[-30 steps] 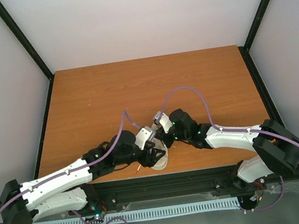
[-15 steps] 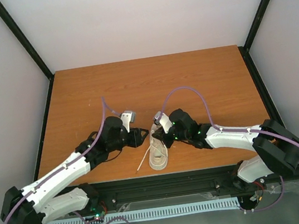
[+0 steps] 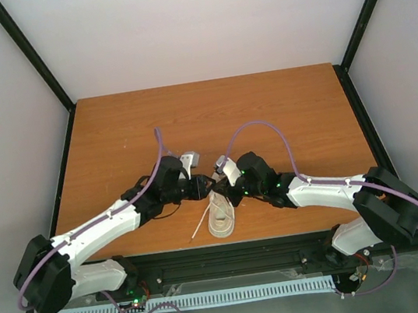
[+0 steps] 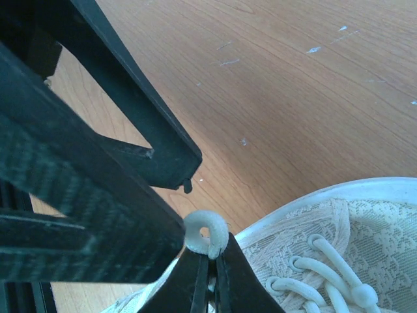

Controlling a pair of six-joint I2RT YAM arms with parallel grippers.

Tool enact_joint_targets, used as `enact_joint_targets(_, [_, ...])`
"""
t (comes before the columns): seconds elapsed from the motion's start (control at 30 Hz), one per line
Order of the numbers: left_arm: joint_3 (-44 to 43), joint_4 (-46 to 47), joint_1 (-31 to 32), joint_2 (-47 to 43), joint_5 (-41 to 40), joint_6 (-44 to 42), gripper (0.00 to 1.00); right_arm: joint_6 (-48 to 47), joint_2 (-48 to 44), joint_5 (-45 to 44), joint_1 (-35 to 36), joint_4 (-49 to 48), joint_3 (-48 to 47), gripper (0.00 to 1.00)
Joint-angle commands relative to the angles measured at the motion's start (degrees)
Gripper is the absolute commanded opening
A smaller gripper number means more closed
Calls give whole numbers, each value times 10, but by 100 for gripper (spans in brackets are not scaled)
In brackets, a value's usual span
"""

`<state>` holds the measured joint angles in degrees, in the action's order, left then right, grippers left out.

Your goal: Tie the shoes

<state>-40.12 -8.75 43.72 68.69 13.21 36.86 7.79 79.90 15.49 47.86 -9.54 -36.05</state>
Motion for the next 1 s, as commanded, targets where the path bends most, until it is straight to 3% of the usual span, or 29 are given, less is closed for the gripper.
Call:
enact_joint_targets(0.0, [-28, 24, -3, 11, 1, 17, 36, -4, -3, 10, -3, -26, -4, 3])
enact_joint_targets(0.47, [-37, 36, -3, 53, 23, 30, 27, -6, -4, 8, -3, -25, -4, 3])
enact_joint_targets(0.77, [-30, 45, -3, 54, 19, 36, 1, -2, -11, -15, -3, -17, -3, 3])
enact_joint_targets(0.8, [-29, 45, -3, 53, 14, 37, 1, -1, -16, -26, -3, -13, -3, 4])
enact_joint_targets(0.97, [-24, 42, -3, 50, 5, 41, 1, 10, -68, -72, -9, 14, 17, 29])
